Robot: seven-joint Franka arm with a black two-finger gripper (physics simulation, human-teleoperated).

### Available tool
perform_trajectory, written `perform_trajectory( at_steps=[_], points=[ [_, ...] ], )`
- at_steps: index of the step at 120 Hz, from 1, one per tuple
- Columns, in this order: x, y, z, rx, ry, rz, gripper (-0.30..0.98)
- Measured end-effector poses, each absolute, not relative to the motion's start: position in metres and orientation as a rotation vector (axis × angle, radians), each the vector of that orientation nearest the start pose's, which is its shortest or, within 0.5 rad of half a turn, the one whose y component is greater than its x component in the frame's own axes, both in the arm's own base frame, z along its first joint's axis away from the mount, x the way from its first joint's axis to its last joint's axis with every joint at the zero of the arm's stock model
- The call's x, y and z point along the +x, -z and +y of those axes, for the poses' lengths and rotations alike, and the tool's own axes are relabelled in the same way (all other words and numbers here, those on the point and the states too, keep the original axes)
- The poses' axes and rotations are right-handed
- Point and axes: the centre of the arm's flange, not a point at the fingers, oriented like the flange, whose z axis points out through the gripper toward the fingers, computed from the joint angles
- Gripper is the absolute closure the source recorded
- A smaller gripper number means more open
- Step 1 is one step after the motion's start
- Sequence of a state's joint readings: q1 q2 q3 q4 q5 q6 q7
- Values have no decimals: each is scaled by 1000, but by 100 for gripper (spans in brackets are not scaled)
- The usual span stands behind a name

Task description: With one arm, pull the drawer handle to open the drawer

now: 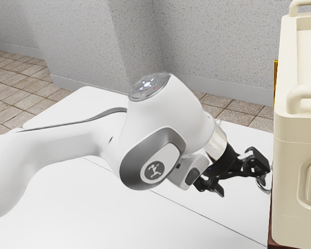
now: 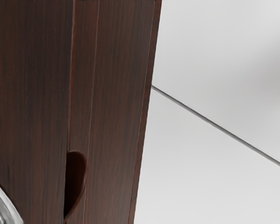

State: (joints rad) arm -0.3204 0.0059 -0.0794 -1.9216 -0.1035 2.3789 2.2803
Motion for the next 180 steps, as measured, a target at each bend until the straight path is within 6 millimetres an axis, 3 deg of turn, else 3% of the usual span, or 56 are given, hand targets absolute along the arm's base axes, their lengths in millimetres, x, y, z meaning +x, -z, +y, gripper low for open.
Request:
perform_trajectory(
  at_steps=[49, 86, 117, 157, 180],
  points=[
    [546, -530, -212, -739, 436, 2696, 1],
    [538, -534, -160, -842, 405, 2664, 3],
    [526, -539, -155, -825, 348, 2694, 4],
    [526, -537, -118, -907, 353, 2703, 0],
    [513, -535, -107, -925, 363, 2716, 2]
  ],
)
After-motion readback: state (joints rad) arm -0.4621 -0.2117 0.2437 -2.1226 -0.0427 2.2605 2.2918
